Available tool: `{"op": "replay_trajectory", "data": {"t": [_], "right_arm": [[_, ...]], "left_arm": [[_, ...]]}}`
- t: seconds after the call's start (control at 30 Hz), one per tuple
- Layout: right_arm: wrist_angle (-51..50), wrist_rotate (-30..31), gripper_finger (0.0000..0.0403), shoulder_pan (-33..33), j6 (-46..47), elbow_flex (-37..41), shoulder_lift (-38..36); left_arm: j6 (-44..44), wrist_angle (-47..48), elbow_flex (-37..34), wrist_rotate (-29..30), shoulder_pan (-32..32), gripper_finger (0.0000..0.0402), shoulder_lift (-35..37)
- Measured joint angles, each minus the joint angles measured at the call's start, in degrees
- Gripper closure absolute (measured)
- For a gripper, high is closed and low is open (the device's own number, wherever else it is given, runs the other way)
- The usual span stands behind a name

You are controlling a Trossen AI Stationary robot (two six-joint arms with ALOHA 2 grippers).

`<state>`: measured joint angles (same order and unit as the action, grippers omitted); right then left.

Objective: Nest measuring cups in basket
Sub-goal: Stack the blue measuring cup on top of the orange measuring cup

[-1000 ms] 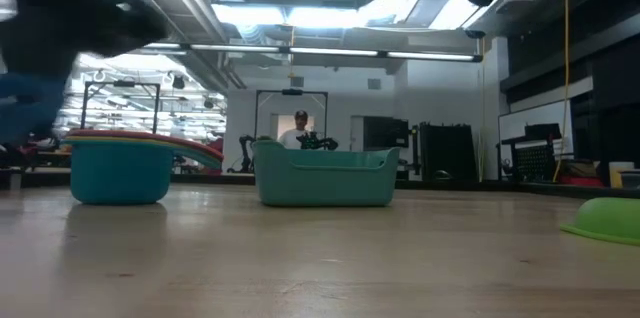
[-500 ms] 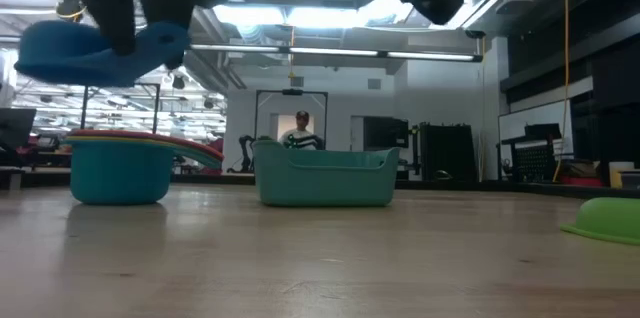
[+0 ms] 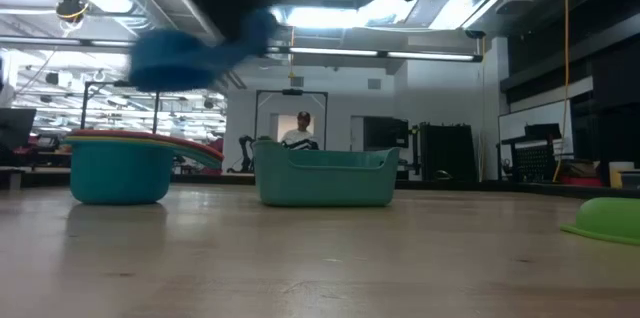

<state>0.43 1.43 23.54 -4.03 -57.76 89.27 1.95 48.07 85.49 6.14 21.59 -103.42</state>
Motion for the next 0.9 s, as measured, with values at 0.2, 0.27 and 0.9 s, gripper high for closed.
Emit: {"op": "replay_trajectory", "data": {"t": [0.2,0.27,0.9], "right_arm": [[1.58,5.4,0.0324,1.15,-4.09,0.0,2.0],[2.42,8.62,0.0324,1.53,-4.33,0.0,2.28],[5.97,12.28,0.0324,2.18,-11.98,0.0,2.41]], "left_arm": [[1.43,-6.57,0.0,-10.6,-6.27,0.0269,0.02],[1.34,-8.1,0.0,-14.92,-7.95,0.0269,0.02],[1.21,-17.92,0.0,-31.0,-10.83,0.0269,0.02]]}}
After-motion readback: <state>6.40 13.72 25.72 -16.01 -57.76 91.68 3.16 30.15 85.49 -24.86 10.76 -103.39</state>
